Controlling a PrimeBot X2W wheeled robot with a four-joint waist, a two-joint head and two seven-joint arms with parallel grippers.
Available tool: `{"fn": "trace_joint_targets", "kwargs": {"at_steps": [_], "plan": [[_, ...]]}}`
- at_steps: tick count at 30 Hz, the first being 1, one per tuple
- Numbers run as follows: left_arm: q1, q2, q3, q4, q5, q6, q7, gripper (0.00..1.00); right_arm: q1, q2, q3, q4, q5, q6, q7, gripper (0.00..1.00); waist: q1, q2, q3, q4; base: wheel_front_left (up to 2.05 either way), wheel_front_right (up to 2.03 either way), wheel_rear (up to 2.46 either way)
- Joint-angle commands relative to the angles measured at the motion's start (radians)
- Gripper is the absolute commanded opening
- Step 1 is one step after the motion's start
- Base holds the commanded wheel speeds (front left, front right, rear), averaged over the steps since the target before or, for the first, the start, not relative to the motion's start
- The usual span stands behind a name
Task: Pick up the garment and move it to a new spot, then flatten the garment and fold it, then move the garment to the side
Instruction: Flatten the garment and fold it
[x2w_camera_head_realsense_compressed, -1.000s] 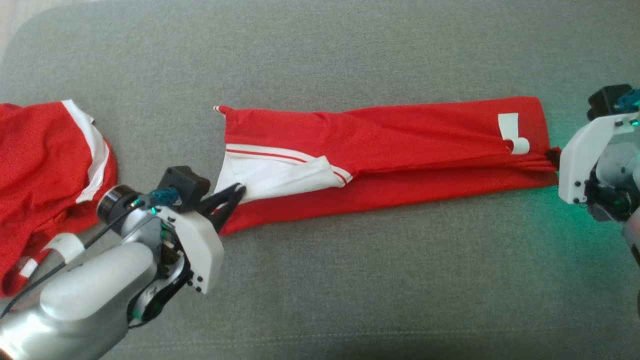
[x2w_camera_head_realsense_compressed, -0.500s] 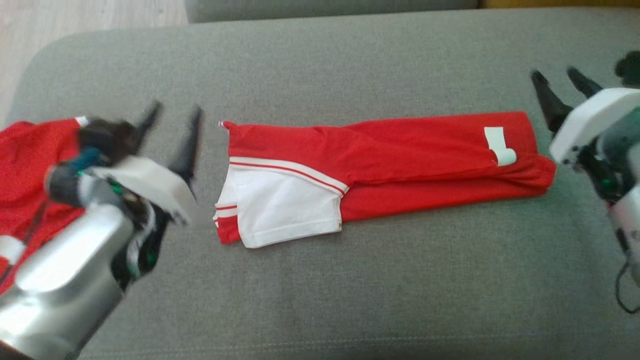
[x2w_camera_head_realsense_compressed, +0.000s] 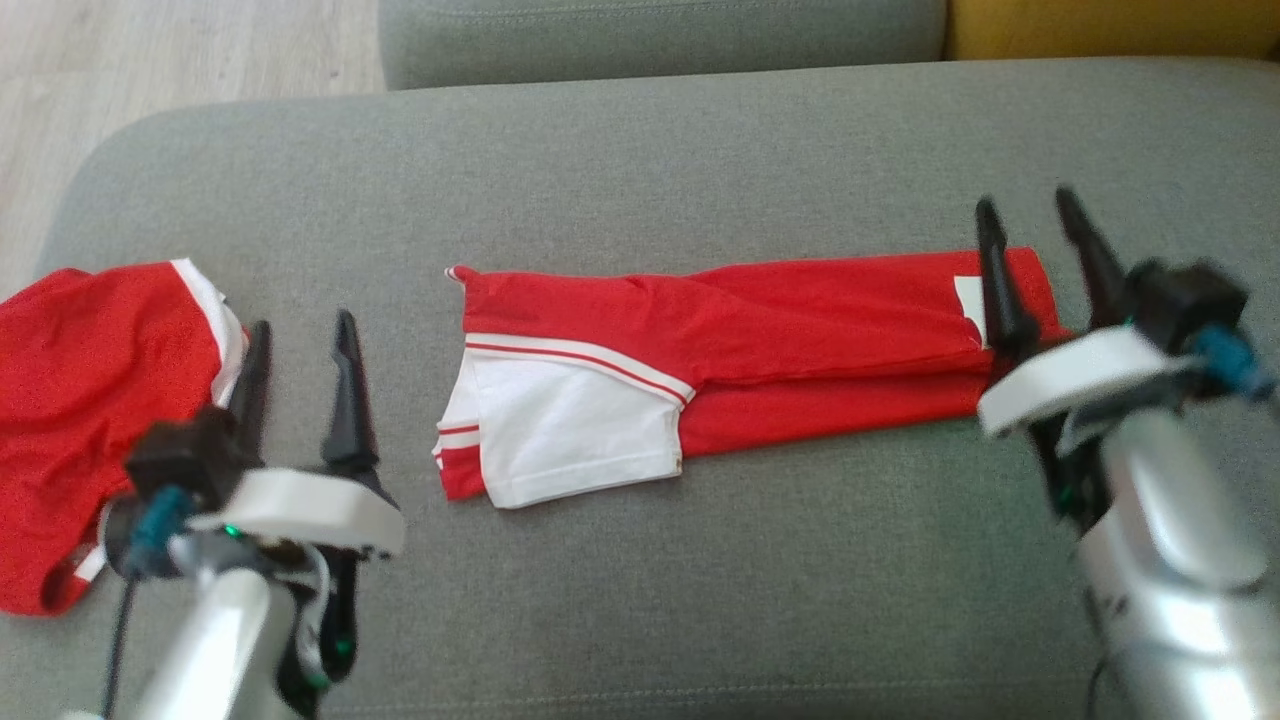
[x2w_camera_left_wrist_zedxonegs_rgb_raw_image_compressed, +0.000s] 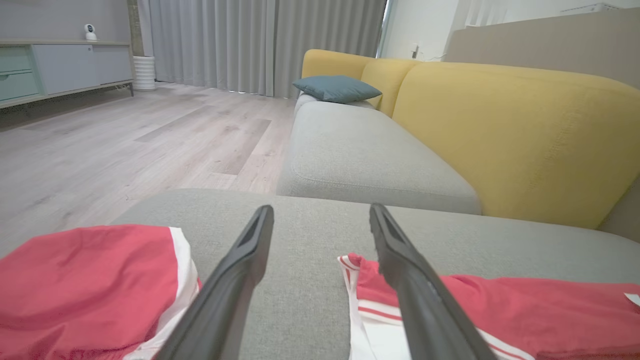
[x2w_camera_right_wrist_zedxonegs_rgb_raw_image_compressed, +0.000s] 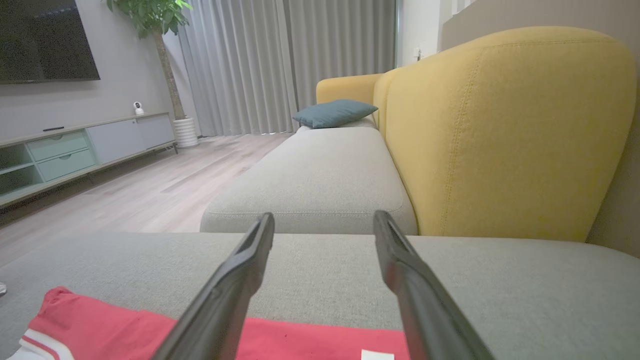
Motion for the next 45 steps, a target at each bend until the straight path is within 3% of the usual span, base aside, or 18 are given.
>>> {"fn": "trace_joint_targets", "kwargs": {"at_steps": [1, 6, 15, 21, 33, 45], "plan": [[-0.024, -0.010, 0.067, -0.024, 0.039, -0.027, -0.005, 1.00, 0.031, 0.047, -0.027, -0.057, -0.051, 0.003, -0.016, 1.00, 0.0000, -0.0001, -0.005, 0.001, 0.00, 0.00, 0.00], [0.052, -0.090, 0.121, 0.001, 0.114, -0.099, -0.005, 1.00, 0.143, 0.129, -0.127, -0.129, -0.160, 0.003, -0.020, 1.00, 0.0000, -0.0001, -0.017, 0.005, 0.00, 0.00, 0.00], [0.070, -0.167, 0.207, 0.046, 0.193, -0.198, -0.005, 1.00, 0.191, 0.152, -0.174, -0.167, -0.216, 0.003, -0.015, 1.00, 0.0000, -0.0001, -0.003, 0.012, 0.00, 0.00, 0.00], [0.051, -0.201, 0.239, 0.073, 0.235, -0.247, -0.005, 1.00, 0.124, 0.152, -0.302, -0.087, -0.216, 0.003, 0.102, 1.00, 0.0000, -0.0001, 0.044, 0.023, 0.00, 0.00, 0.00], [-0.008, -0.240, 0.264, 0.096, 0.283, -0.304, -0.005, 1.00, -0.058, 0.153, -0.550, 0.120, -0.322, 0.003, 0.303, 1.00, 0.0000, -0.0001, 0.140, 0.061, 0.00, 0.00, 0.00], [-0.037, -0.250, 0.297, 0.097, 0.297, -0.322, -0.005, 1.00, -0.109, 0.153, -0.568, 0.199, -0.292, 0.003, 0.378, 1.00, 0.0000, -0.0001, 0.204, 0.062, 0.00, 0.00, 0.00]]}}
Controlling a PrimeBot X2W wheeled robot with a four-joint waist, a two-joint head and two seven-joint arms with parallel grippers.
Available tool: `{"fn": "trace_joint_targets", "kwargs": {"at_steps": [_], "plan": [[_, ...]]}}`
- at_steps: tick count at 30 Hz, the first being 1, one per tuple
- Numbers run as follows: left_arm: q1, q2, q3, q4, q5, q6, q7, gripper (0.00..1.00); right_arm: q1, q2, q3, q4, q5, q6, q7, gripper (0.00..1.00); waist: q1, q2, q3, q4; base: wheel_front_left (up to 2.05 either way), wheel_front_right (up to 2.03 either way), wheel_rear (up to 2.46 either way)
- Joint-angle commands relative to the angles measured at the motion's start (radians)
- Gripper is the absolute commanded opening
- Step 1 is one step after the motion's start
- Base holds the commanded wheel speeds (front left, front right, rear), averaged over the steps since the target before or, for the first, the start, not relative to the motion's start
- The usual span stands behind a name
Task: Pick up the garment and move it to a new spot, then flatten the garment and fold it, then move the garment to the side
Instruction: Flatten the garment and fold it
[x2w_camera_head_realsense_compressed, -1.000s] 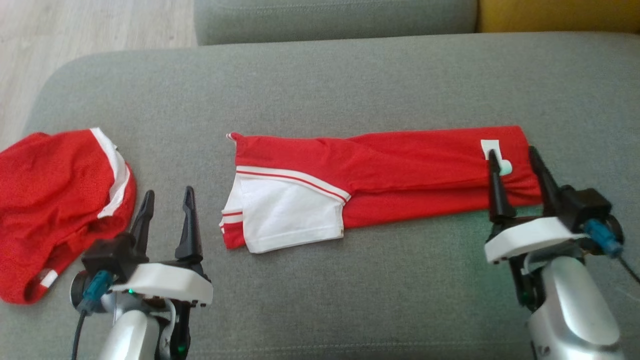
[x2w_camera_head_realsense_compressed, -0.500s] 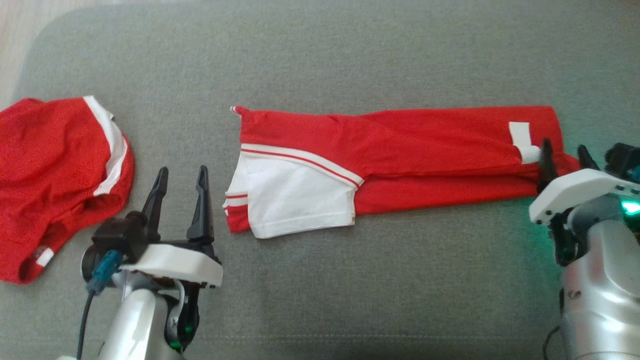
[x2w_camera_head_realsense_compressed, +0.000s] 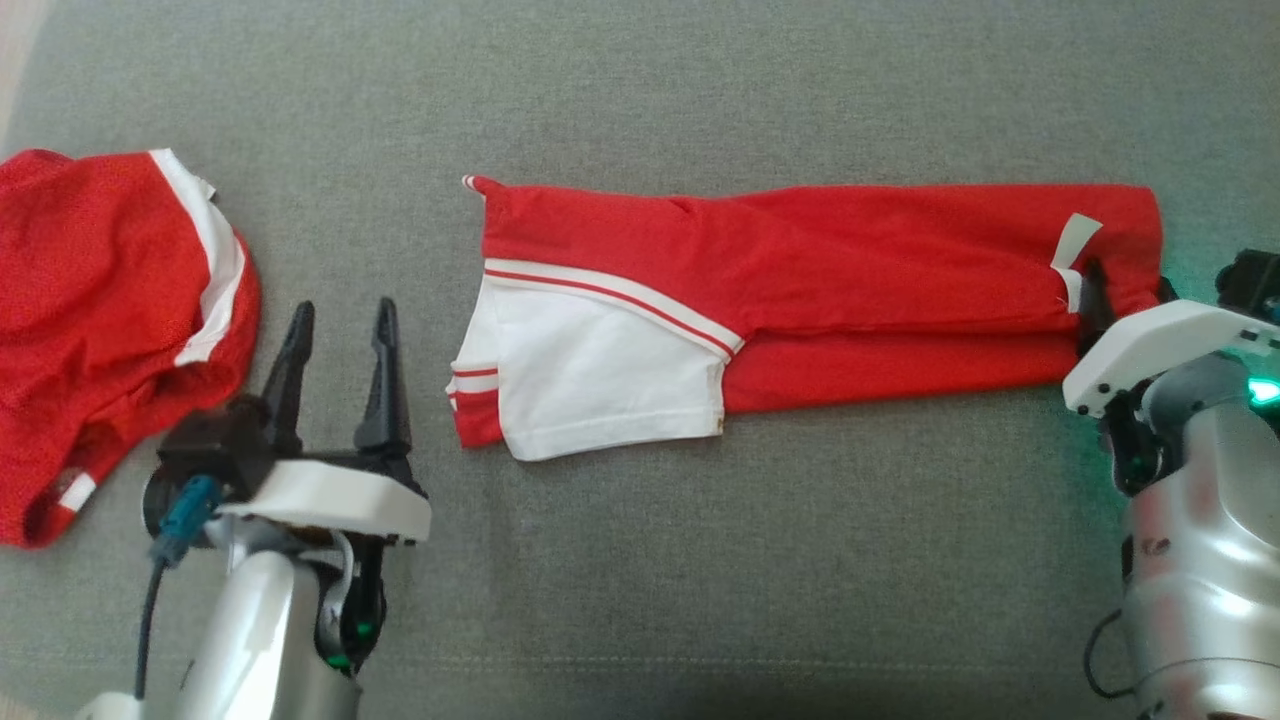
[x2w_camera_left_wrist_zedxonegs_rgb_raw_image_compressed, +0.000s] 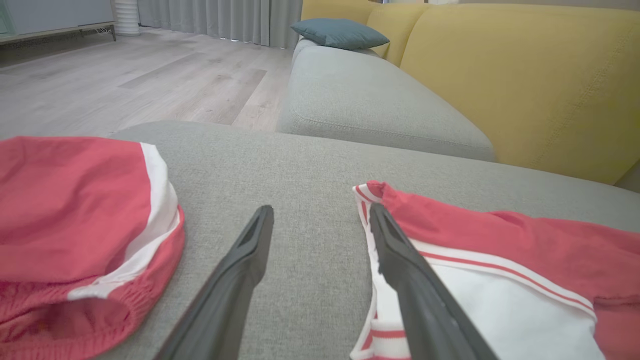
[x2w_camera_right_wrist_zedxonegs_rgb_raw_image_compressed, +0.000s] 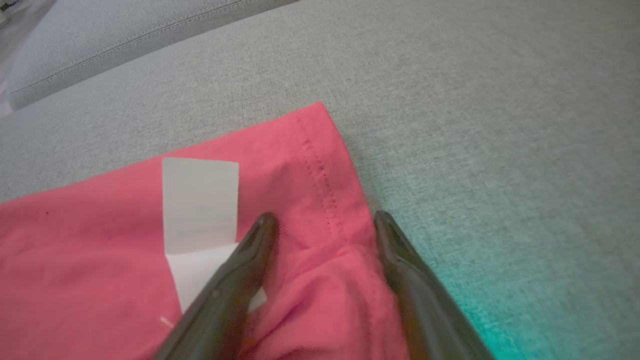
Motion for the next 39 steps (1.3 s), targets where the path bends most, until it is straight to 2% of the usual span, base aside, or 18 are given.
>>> {"fn": "trace_joint_targets", "kwargs": {"at_steps": [1, 8, 9, 10, 18, 24, 29, 34, 37, 39], "plan": [[-0.038, 0.005, 0.042, -0.027, 0.012, -0.006, -0.005, 1.00, -0.010, 0.003, 0.033, -0.010, 0.017, 0.003, 0.011, 1.00, 0.0000, 0.0000, 0.008, -0.004, 0.00, 0.00, 0.00], [-0.052, 0.004, 0.060, -0.027, 0.019, -0.010, -0.005, 1.00, 0.002, 0.003, 0.045, -0.012, 0.049, 0.003, 0.011, 1.00, 0.0000, 0.0000, 0.018, -0.015, 0.00, 0.00, 0.00], [-0.053, 0.004, 0.064, -0.027, 0.021, -0.011, -0.005, 1.00, 0.002, 0.003, 0.045, -0.013, 0.055, 0.003, 0.011, 0.78, 0.0000, 0.0000, 0.019, -0.017, 0.00, 0.00, 0.00], [-0.054, 0.004, 0.067, -0.027, 0.022, -0.012, -0.005, 1.00, 0.001, 0.003, 0.044, -0.014, 0.059, 0.003, 0.013, 0.00, 0.0000, 0.0000, 0.018, -0.019, 0.00, 0.00, 0.00], [-0.052, 0.004, 0.089, -0.027, 0.025, -0.017, -0.005, 1.00, 0.011, -0.026, -0.023, -0.037, 0.020, 0.003, 0.024, 0.00, 0.0000, 0.0000, -0.004, -0.027, 0.00, 0.00, 0.00], [-0.042, 0.003, 0.094, -0.025, 0.022, -0.018, -0.005, 1.00, 0.013, -0.072, -0.158, -0.092, -0.146, 0.003, 0.013, 0.00, 0.0000, 0.0000, -0.025, -0.026, 0.00, 0.00, 0.00], [-0.032, 0.003, 0.095, -0.026, 0.010, -0.015, -0.005, 1.00, -0.012, -0.036, -0.234, -0.132, -0.232, 0.003, 0.014, 0.00, 0.0000, 0.0000, -0.044, -0.028, 0.00, 0.00, 0.00], [-0.021, 0.003, 0.086, -0.022, -0.002, -0.007, -0.005, 1.00, -0.034, -0.007, -0.187, -0.143, -0.221, 0.003, 0.001, 0.00, 0.0000, 0.0000, -0.076, -0.031, 0.00, 0.00, 0.00], [-0.009, 0.003, 0.079, -0.018, -0.008, -0.002, -0.005, 1.00, -0.037, 0.001, -0.116, -0.151, -0.174, 0.003, 0.001, 0.00, 0.0000, 0.0000, -0.104, -0.032, 0.00, 0.00, 0.00], [0.000, 0.003, 0.074, -0.016, -0.014, 0.001, -0.005, 1.00, -0.038, 0.002, -0.043, -0.143, -0.099, 0.003, 0.011, 0.00, 0.0000, 0.0000, -0.125, -0.031, 0.00, 0.00, 0.00]]}}
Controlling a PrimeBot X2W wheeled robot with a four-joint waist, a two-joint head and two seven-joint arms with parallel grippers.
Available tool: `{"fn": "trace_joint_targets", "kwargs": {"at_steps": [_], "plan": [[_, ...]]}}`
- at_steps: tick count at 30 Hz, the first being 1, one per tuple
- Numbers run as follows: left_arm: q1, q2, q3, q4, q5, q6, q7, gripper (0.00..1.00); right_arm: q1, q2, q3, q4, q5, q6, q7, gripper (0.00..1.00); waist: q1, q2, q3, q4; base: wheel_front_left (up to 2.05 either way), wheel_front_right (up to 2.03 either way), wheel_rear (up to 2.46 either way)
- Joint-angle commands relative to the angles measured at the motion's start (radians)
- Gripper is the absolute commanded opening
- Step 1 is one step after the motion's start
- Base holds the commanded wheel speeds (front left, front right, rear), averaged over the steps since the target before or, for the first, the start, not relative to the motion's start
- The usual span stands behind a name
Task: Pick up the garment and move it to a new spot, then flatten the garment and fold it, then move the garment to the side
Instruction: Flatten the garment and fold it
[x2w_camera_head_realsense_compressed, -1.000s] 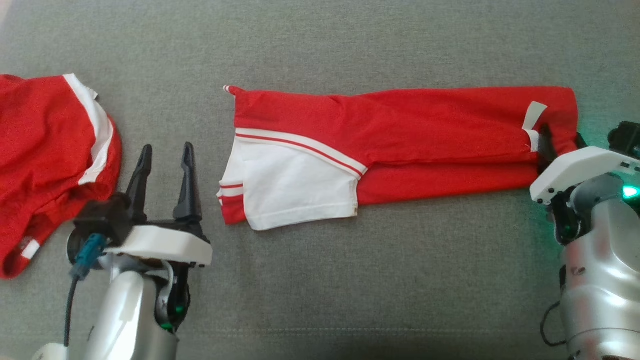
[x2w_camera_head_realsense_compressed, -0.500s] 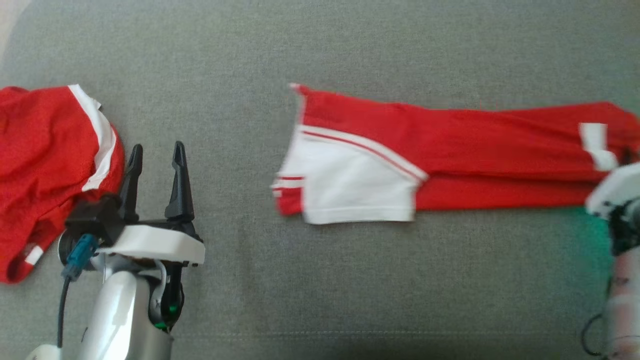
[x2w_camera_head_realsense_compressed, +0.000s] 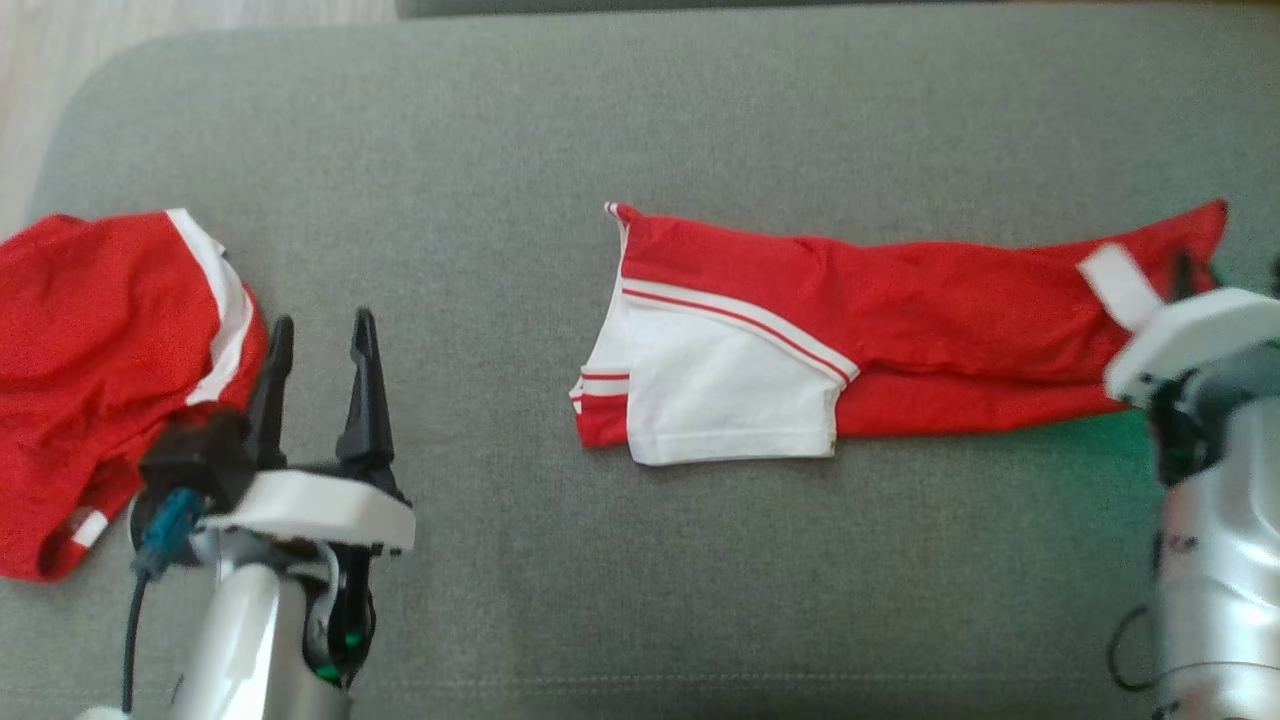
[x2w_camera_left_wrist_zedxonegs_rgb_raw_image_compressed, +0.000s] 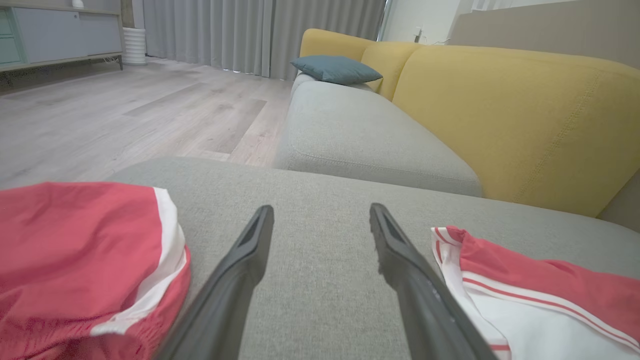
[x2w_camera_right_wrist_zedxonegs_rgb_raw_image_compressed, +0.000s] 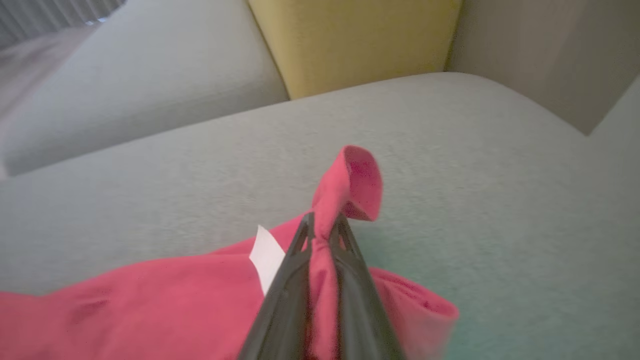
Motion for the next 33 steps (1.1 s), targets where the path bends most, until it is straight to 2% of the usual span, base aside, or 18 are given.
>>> {"fn": "trace_joint_targets", "kwargs": {"at_steps": [1, 11, 12, 18, 24, 33], "plan": [[-0.004, 0.010, 0.028, -0.026, -0.012, 0.010, -0.005, 1.00, -0.052, 0.006, 0.076, -0.028, 0.066, 0.003, 0.002, 0.00, 0.0000, -0.0001, -0.027, 0.002, 0.00, 0.00, 0.00], [0.044, 0.010, 0.019, -0.030, -0.042, 0.033, -0.005, 1.00, 0.035, 0.007, 0.461, -0.177, 0.436, 0.003, 0.067, 0.00, 0.0000, -0.0001, -0.107, 0.015, 0.00, 0.00, 0.00], [0.044, 0.010, 0.019, -0.030, -0.042, 0.033, -0.005, 1.00, 0.035, 0.007, 0.461, -0.177, 0.436, 0.003, 0.067, 0.00, 0.0000, -0.0001, -0.107, 0.015, 0.00, 0.00, 0.00], [0.065, 0.010, 0.015, -0.034, -0.050, 0.037, -0.005, 1.00, 0.098, 0.007, 0.657, -0.239, 0.626, 0.003, 0.050, 0.00, 0.0000, -0.0001, -0.124, 0.033, 0.00, 0.00, 0.00], [0.066, 0.010, 0.002, -0.032, -0.055, 0.036, -0.005, 1.00, 0.103, 0.007, 0.846, -0.167, 0.772, 0.003, -0.076, 0.00, 0.0000, -0.0001, -0.116, 0.061, 0.00, 0.00, 0.00], [0.055, 0.010, -0.026, -0.022, -0.066, 0.042, -0.005, 1.00, 0.012, 0.007, 1.069, 0.046, 0.974, 0.003, -0.274, 0.00, 0.0000, -0.0001, -0.097, 0.117, 0.00, 0.00, 0.00]]}}
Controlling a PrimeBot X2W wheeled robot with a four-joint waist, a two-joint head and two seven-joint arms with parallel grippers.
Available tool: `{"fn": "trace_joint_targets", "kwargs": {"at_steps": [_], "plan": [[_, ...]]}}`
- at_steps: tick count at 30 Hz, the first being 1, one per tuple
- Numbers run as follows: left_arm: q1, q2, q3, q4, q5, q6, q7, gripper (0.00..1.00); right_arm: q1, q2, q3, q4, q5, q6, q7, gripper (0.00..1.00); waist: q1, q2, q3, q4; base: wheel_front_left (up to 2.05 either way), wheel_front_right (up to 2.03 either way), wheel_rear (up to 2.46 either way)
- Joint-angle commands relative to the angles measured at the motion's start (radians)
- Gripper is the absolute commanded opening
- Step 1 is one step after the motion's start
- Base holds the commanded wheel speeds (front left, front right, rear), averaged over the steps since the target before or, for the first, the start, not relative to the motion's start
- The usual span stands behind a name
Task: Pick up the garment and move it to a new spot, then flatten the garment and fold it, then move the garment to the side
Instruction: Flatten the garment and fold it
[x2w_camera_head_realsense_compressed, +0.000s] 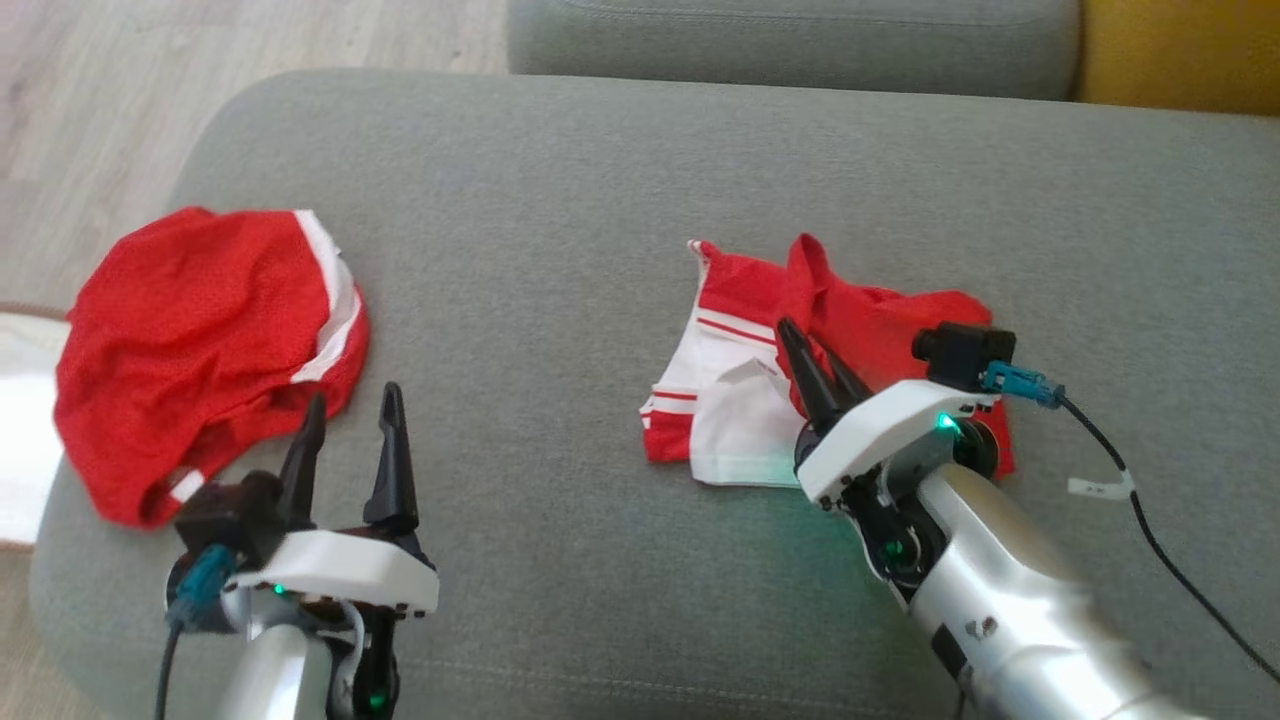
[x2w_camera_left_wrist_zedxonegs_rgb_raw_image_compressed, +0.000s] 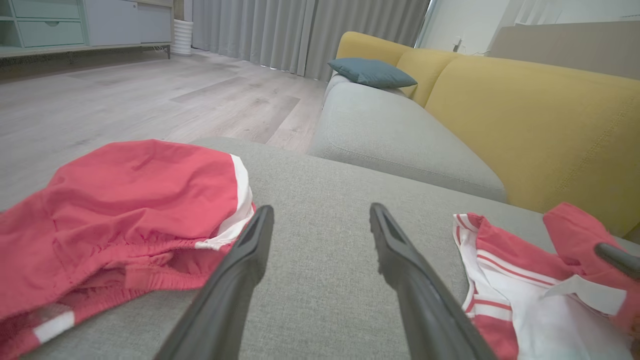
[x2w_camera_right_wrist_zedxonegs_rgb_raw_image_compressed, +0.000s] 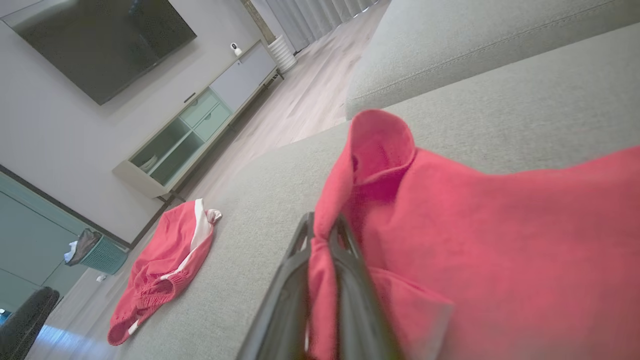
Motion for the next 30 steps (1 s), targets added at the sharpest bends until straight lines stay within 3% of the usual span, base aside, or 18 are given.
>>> {"fn": "trace_joint_targets", "kwargs": {"at_steps": [1, 10, 16, 17, 18, 26, 30], "plan": [[-0.044, 0.009, 0.021, -0.030, -0.008, 0.007, -0.005, 1.00, -0.059, 0.009, 0.039, 0.000, 0.031, 0.003, -0.034, 0.00, 0.0000, -0.0001, 0.006, 0.016, 0.00, 0.00, 0.00], [-0.048, 0.009, 0.000, -0.023, -0.025, 0.015, -0.005, 1.00, -0.148, 0.009, 0.229, 0.161, 0.209, 0.003, -0.117, 0.00, 0.0000, -0.0001, 0.020, 0.070, 0.00, 0.00, 0.00], [-0.049, 0.009, -0.005, -0.021, -0.028, 0.019, -0.005, 1.00, -0.175, 0.009, 0.326, 0.186, 0.304, 0.003, -0.137, 0.00, 0.0000, -0.0001, 0.021, 0.084, 0.00, 0.00, 0.00], [-0.049, 0.009, -0.006, -0.021, -0.028, 0.019, -0.005, 1.00, -0.180, 0.009, 0.343, 0.190, 0.313, 0.003, -0.139, 0.36, 0.0000, -0.0001, 0.021, 0.085, 0.00, 0.00, 0.00], [-0.049, 0.009, -0.006, -0.020, -0.028, 0.020, -0.005, 1.00, -0.184, 0.009, 0.359, 0.192, 0.322, 0.003, -0.140, 1.00, 0.0000, -0.0001, 0.021, 0.085, 0.00, 0.00, 0.00], [-0.041, 0.009, 0.008, -0.022, -0.026, 0.022, -0.005, 1.00, -0.207, 0.009, 0.459, 0.081, 0.393, 0.003, -0.143, 1.00, 0.0000, -0.0001, 0.011, 0.060, 0.00, 0.00, 0.00], [-0.040, 0.009, 0.015, -0.031, -0.028, 0.026, -0.005, 1.00, -0.240, 0.009, 0.442, 0.053, 0.373, 0.003, -0.143, 1.00, 0.0000, -0.0001, 0.001, 0.033, 0.00, 0.00, 0.00]]}}
